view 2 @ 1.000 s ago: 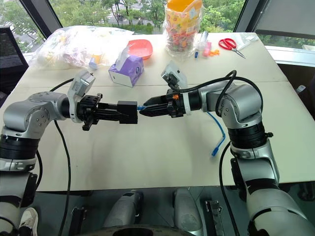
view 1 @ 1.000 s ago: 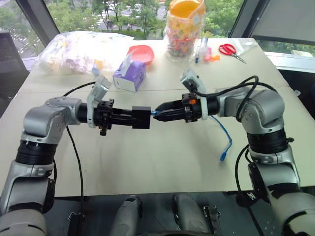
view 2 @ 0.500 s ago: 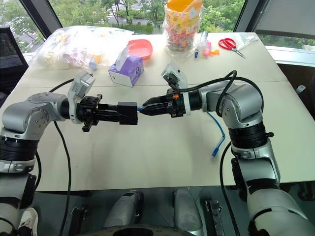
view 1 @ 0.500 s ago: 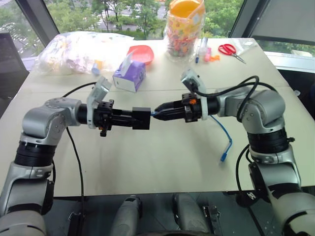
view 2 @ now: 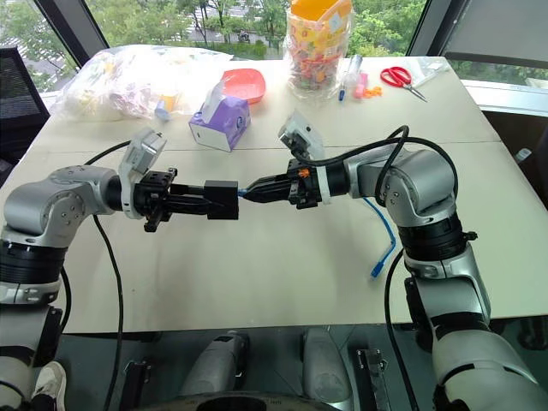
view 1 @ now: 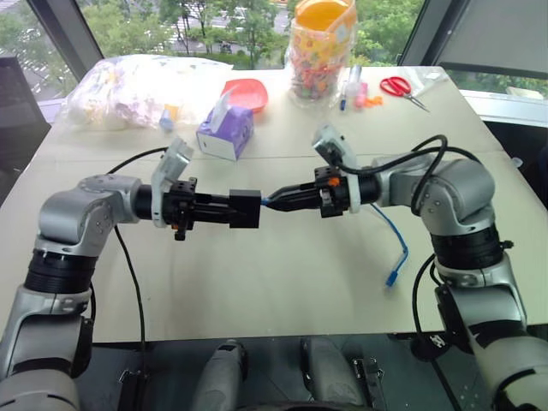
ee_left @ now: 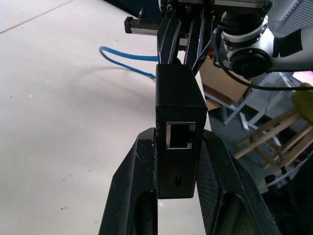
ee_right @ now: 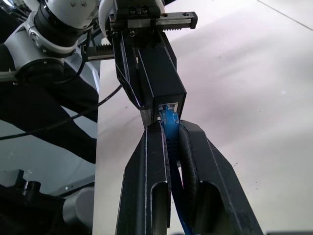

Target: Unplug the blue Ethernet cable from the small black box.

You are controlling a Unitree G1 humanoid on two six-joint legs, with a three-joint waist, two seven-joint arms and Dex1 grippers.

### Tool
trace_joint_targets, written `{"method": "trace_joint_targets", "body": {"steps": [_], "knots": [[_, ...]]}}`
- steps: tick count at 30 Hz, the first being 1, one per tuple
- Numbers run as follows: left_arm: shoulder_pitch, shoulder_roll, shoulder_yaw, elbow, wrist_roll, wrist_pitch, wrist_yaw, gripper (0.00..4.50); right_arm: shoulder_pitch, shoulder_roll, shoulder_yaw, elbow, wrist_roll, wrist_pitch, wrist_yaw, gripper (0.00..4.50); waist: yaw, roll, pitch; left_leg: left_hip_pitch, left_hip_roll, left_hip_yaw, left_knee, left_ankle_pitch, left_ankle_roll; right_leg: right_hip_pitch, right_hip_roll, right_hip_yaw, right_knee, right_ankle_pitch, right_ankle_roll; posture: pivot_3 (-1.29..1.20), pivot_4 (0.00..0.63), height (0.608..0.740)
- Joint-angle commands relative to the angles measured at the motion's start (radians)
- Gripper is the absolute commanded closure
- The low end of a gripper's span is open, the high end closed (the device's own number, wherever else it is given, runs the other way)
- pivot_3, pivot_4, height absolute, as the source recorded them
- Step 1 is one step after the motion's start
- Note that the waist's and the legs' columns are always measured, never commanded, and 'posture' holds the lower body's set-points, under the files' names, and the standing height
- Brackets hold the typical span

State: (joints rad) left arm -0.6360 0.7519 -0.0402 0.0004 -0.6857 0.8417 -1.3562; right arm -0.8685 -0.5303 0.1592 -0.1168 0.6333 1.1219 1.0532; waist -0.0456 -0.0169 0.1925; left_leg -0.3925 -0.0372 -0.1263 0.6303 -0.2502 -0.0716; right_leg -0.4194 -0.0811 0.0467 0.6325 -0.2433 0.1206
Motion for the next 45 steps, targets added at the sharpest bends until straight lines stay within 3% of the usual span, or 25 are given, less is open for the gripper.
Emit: {"method": "trace_joint_targets", "body": {"steps": [1, 16, 20, 24, 29, 32, 34, 40, 45], "knots": [[0.007, 0.054, 0.059, -0.029, -0.029, -0.001, -0.029, 4.03, 0.018, -0.052, -0.012, 0.045, -0.029, -0.034, 0.001, 4.45, 0.000, 0.000, 0.000, 0.000, 0.000, 0.000, 0.000, 0.000, 0.000, 0.000, 0.000, 0.000, 0.000, 0.000, 0.000, 0.00, 0.150, 0.740], [0.071, 0.094, 0.078, -0.057, -0.026, -0.022, -0.024, 4.03, 0.070, -0.163, -0.040, 0.270, -0.149, -0.225, 0.001, 4.45, -0.002, 0.000, 0.000, 0.000, 0.000, 0.002, 0.000, 0.000, 0.000, 0.000, 0.000, 0.001, 0.000, 0.000, 0.000, 0.00, 0.150, 0.740], [0.089, -0.005, 0.026, -0.024, 0.123, -0.237, 0.078, 4.03, 0.032, -0.069, -0.048, 0.495, -0.356, -0.510, -0.275, 4.45, 0.001, -0.001, 0.000, 0.001, 0.000, 0.003, 0.001, 0.000, 0.000, 0.001, 0.000, 0.001, -0.001, 0.000, 0.000, 0.00, 0.150, 0.740], [0.089, -0.138, -0.007, 0.078, 0.249, -0.437, 0.183, 4.03, 0.011, -0.012, -0.044, 0.614, -0.442, -0.607, -0.371, 4.45, 0.007, -0.001, 0.000, 0.000, 0.000, 0.003, 0.001, 0.000, -0.001, 0.000, 0.000, 0.002, -0.001, 0.000, 0.000, 0.00, 0.150, 0.740], [0.032, -0.339, -0.016, 0.295, 0.346, -0.631, 0.350, 4.03, 0.047, 0.022, -0.074, 0.546, -0.442, -0.578, -0.406, 2.38, 0.008, 0.000, 0.000, 0.000, 0.000, 0.004, 0.000, 0.000, 0.000, -0.001, 0.000, 0.002, -0.001, 0.001, 0.000, 0.00, 0.150, 0.740], [0.012, -0.407, -0.018, 0.385, 0.392, -0.720, 0.400, 4.03, 0.089, 0.005, -0.104, 0.439, -0.423, -0.499, -0.406, 0.68, 0.007, 0.000, 0.000, -0.001, 0.000, 0.004, 0.001, 0.000, 0.000, -0.002, -0.001, 0.002, -0.001, 0.001, 0.000, 0.00, 0.150, 0.740], [0.008, -0.435, -0.020, 0.428, 0.418, -0.773, 0.419, 4.03, 0.122, -0.012, -0.122, 0.361, -0.409, -0.446, -0.401, 0.07, 0.005, -0.001, 0.000, -0.001, 0.000, 0.004, 0.001, 0.000, 0.000, -0.002, -0.001, 0.002, -0.001, 0.001, 0.000, 0.00, 0.150, 0.740], [0.030, -0.487, -0.045, 0.623, 0.547, -1.037, 0.505, 4.03, 0.277, -0.037, -0.219, 0.007, -0.303, -0.213, -0.430, 0.07, 0.004, -0.001, -0.001, -0.001, 0.000, 0.004, 0.001, 0.000, 0.000, -0.001, -0.001, 0.002, 0.000, 0.001, 0.001, 0.00, 0.150, 0.740], [0.057, -0.484, -0.028, 0.696, 0.557, -1.114, 0.517, 4.03, 0.367, -0.017, -0.261, -0.185, -0.245, -0.089, -0.489, 0.07, 0.003, -0.001, -0.001, 0.000, 0.000, 0.004, 0.002, 0.000, 0.000, 0.000, -0.001, 0.002, 0.000, 0.002, 0.001, 0.00, 0.150, 0.740]]}}
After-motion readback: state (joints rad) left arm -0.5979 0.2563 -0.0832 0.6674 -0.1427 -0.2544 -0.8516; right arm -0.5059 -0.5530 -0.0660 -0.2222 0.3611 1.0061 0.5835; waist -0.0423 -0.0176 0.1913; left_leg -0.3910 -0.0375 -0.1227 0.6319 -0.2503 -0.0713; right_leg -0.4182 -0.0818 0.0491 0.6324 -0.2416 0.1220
